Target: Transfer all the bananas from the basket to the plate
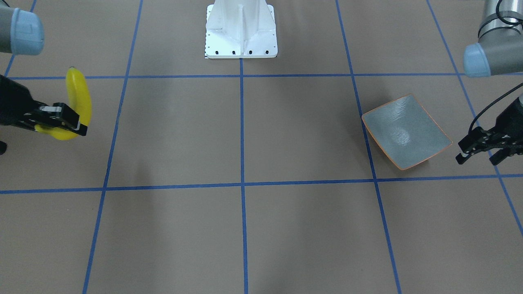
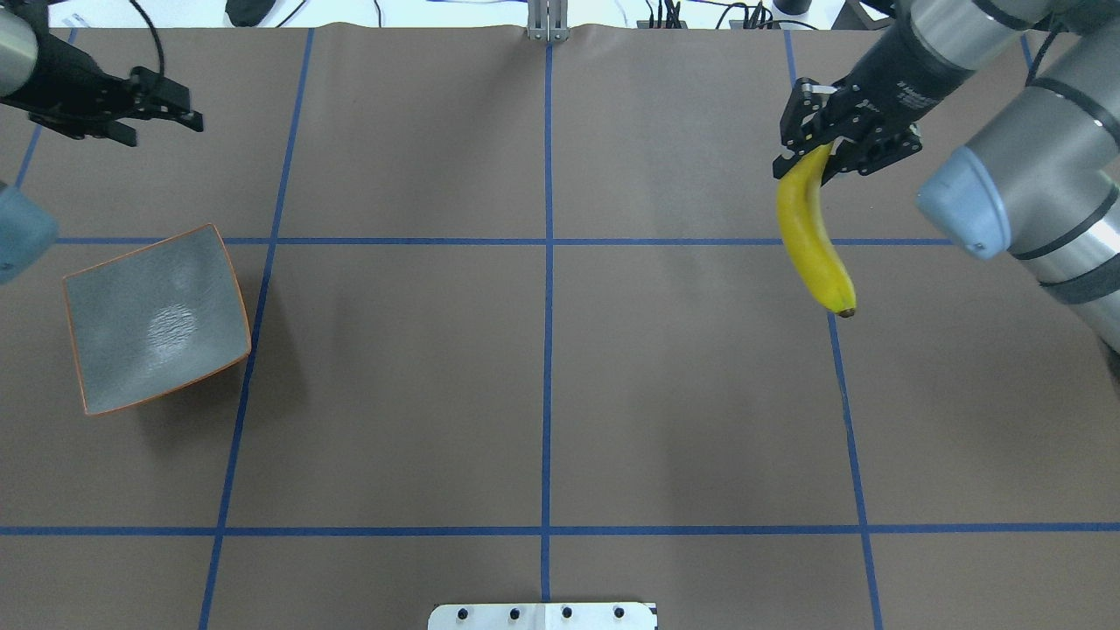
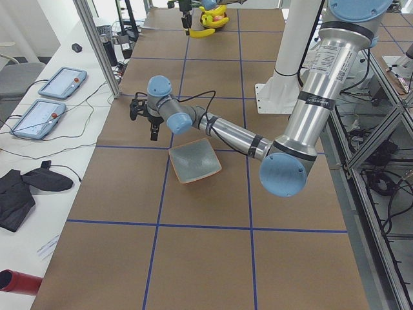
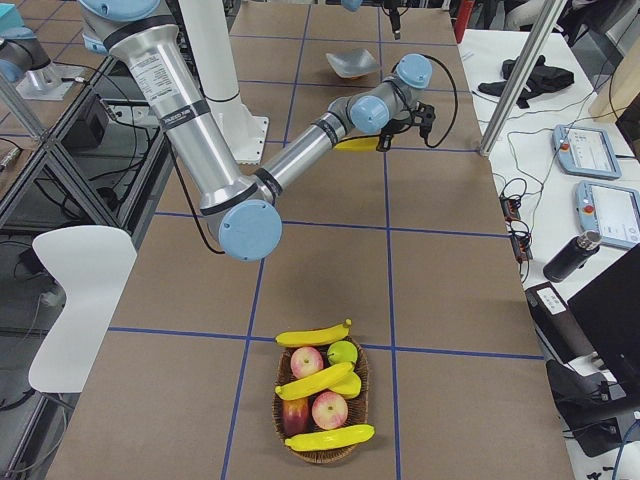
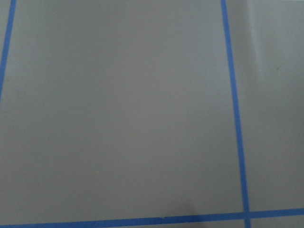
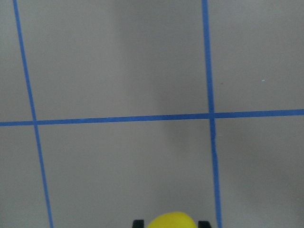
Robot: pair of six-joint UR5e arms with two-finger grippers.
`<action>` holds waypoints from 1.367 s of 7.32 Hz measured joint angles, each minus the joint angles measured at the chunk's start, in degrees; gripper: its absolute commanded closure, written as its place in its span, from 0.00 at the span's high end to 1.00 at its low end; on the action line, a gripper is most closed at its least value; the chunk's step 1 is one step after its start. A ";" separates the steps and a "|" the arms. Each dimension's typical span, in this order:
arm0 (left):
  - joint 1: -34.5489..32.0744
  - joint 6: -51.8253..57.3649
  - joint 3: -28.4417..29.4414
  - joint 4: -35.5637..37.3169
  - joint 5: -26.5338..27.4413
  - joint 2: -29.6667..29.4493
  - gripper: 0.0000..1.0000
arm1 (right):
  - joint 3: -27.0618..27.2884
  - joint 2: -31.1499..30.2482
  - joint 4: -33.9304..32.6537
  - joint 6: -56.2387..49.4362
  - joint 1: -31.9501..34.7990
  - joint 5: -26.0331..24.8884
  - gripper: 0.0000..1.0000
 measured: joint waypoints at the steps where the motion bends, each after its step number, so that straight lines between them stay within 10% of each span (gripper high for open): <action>1: 3.25 -8.62 -0.14 -3.03 0.05 -2.42 1.00 | -0.08 1.75 0.62 3.82 -2.12 -1.75 0.00; 10: 13.50 -39.88 -6.50 -22.91 0.02 -5.45 1.00 | -0.94 10.36 10.91 38.73 -16.49 -17.30 0.00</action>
